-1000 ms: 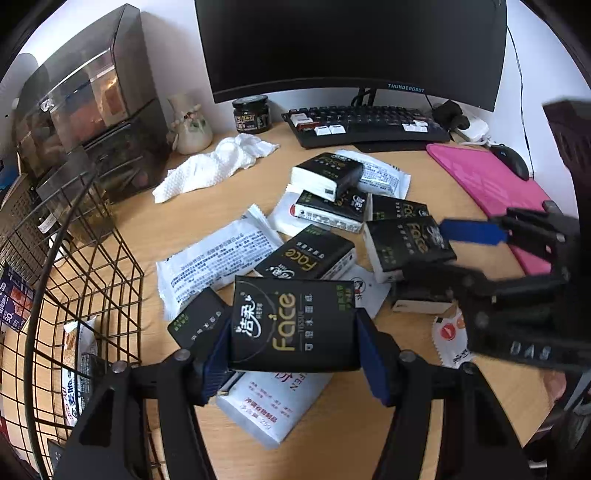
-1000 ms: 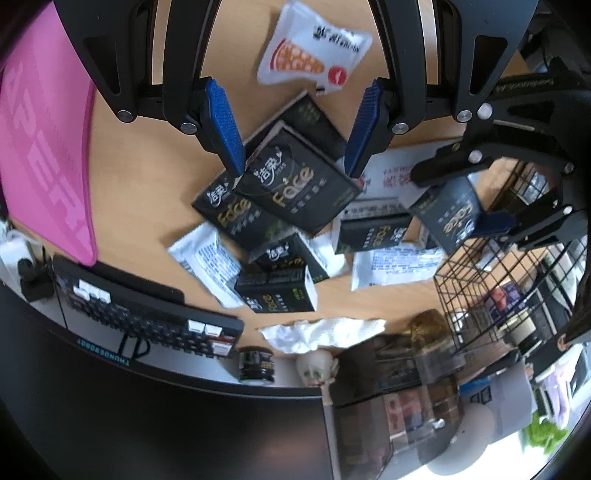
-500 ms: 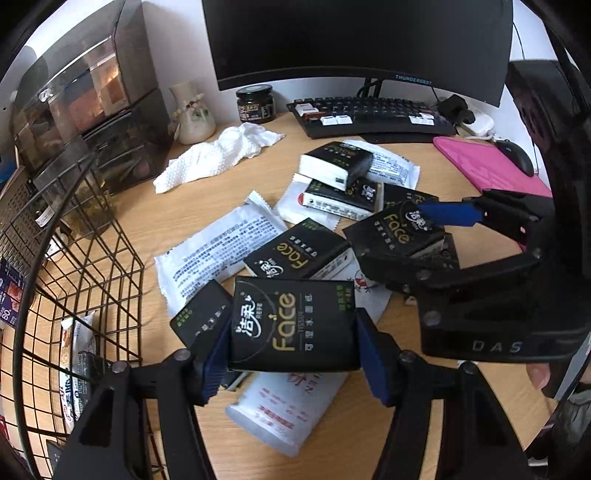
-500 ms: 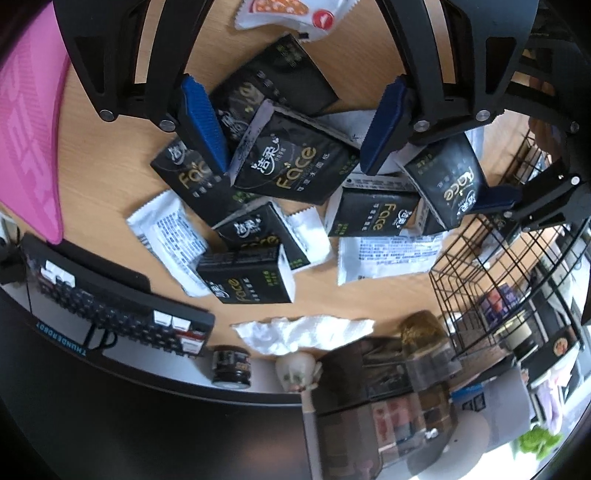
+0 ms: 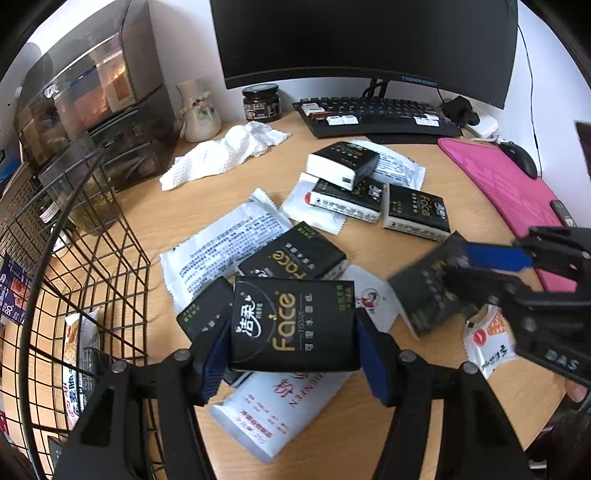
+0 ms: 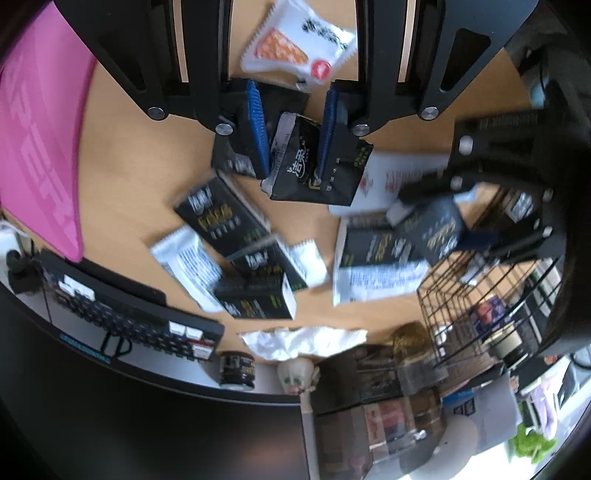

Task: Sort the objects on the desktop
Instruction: 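Grasp a black Face tissue pack from the pile with the right tool, then carry both Face packs over the wire basket and open both tools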

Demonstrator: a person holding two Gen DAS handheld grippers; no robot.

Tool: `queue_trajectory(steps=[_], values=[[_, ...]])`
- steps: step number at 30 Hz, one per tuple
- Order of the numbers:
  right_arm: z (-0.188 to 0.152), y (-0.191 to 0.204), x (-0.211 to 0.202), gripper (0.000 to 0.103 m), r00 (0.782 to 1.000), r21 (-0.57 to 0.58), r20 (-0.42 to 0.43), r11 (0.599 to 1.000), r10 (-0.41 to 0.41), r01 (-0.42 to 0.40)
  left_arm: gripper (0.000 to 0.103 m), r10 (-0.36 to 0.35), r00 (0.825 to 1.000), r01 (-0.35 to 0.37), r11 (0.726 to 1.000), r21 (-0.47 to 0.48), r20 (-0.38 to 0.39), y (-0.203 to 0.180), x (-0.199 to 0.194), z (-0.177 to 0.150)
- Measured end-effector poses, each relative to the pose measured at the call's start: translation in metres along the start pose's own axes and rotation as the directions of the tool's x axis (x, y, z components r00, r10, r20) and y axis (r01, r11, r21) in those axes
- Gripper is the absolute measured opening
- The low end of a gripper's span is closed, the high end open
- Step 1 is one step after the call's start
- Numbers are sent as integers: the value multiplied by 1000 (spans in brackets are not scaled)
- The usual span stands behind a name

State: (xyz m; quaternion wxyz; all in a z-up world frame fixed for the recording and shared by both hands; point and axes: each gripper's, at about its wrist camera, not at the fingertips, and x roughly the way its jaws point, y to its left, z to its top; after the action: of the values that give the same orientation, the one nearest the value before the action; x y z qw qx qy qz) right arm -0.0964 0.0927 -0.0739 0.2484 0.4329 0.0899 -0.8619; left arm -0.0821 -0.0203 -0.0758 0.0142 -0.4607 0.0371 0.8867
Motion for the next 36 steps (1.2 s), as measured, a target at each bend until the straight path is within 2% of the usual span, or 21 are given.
queue_trajectory(steps=[5,8,9,10,11,12,13,14,17,21,23,25,36], values=[[-22,-12,-21,22,1000,20,-16,1000,-13,13,68,-16,1000,16,999,30,-7,-13,-1,-2],[-31,-19,-30,26,998,35,9,997,-68,68,68,-22,1000,23,999,43,-10,-19,-1,-2],[-33,-18,-32,34,996,31,17,996,-84,83,68,-22,1000,23,999,46,-11,-20,-1,-3],[-33,-15,-33,47,996,24,25,996,-87,86,68,-22,1000,22,999,50,-12,-21,-1,-3],[-33,-12,-34,54,997,15,33,997,-76,76,68,-21,1000,21,998,52,-14,-22,-1,-3],[-33,-8,-35,66,997,2,45,998,-56,56,68,-20,1000,21,998,52,-14,-21,-2,-4],[-33,-4,-35,74,998,-9,51,999,-43,43,68,-19,1000,20,999,50,-14,-21,-2,-4],[-33,1,-33,75,998,-21,50,999,-41,42,68,-19,1000,20,999,46,-12,-20,-3,-4],[-35,15,-24,76,995,-67,40,994,-88,90,68,-14,1000,15,999,33,-11,-16,-5,-5],[-38,26,-8,76,980,-131,28,971,-196,198,68,-11,1000,11,1000,21,-22,-12,-3,-8],[-39,26,-3,75,980,-136,19,971,-197,197,68,-8,1000,9,1000,21,-29,-12,-1,-9],[-37,24,-3,63,978,-122,24,971,-205,207,68,-5,1000,6,1000,19,-30,-11,-1,-9],[-36,20,-11,63,985,-84,22,982,-170,171,68,-14,1000,15,999,31,-20,-17,-6,-8]])
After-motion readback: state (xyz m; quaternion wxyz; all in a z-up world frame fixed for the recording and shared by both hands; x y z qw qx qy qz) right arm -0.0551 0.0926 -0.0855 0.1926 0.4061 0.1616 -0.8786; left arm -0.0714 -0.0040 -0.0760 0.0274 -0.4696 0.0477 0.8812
